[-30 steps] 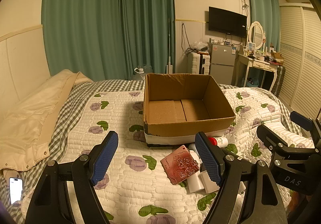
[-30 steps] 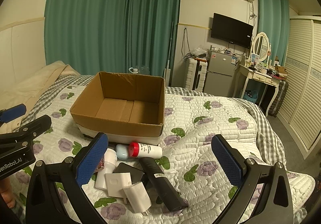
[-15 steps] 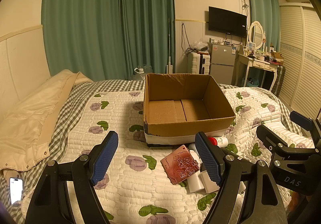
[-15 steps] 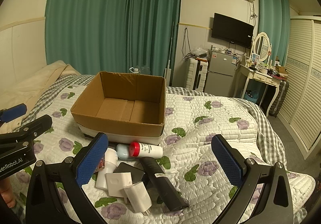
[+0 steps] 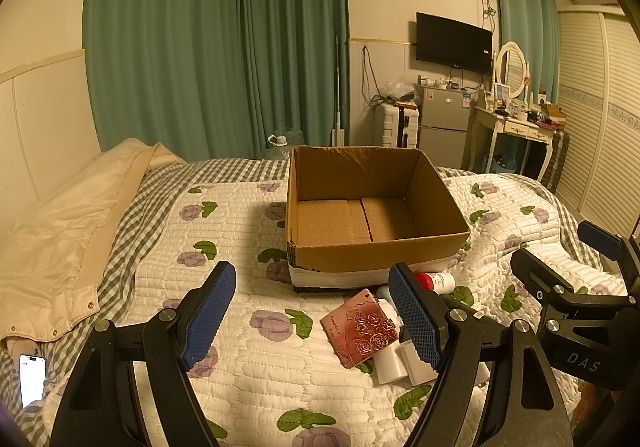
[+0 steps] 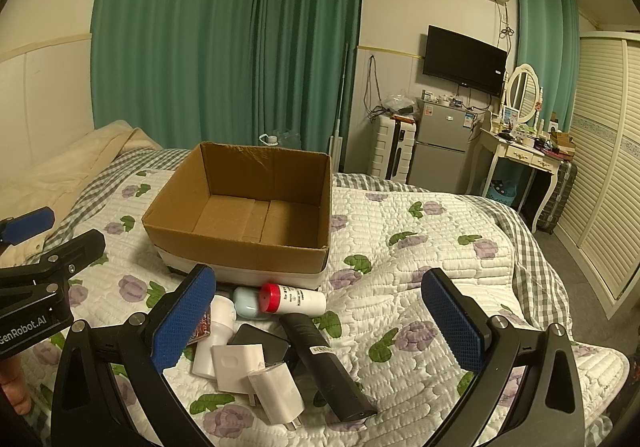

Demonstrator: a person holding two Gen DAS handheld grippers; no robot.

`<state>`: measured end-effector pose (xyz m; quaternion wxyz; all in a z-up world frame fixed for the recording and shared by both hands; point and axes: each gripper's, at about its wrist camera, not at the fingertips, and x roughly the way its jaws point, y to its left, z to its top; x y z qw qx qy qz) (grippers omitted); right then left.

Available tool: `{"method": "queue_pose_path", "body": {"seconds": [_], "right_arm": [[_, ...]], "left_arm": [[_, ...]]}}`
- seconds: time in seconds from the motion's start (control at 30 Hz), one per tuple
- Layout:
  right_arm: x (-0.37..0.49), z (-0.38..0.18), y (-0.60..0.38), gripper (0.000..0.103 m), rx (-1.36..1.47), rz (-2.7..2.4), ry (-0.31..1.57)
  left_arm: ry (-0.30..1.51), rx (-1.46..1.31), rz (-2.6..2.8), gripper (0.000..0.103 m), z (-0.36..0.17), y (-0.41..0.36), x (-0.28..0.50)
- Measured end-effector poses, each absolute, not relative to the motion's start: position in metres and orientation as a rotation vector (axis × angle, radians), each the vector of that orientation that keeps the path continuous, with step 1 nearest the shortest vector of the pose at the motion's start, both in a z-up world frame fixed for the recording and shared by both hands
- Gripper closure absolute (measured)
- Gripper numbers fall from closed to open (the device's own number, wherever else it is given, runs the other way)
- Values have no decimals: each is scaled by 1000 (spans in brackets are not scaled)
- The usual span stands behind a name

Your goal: Organize rigid objects

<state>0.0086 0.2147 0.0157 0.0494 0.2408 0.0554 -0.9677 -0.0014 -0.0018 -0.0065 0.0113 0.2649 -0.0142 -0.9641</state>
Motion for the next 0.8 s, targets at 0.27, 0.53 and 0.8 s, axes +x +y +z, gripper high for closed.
{"method": "queue_pose_path", "body": {"seconds": [0.27,0.53,0.8], "right_arm": [[15,21,211,0,711,-2949,177],[23,39,219,0,700,-2944,189],[13,9,238,0,874,-2917,194]], "left_arm": [[-41,797,-3024,21,-2,-2,6],[-50,751,-3058,21,11,3,20],[-87,993,-2985,22,-36,14,-9]]}}
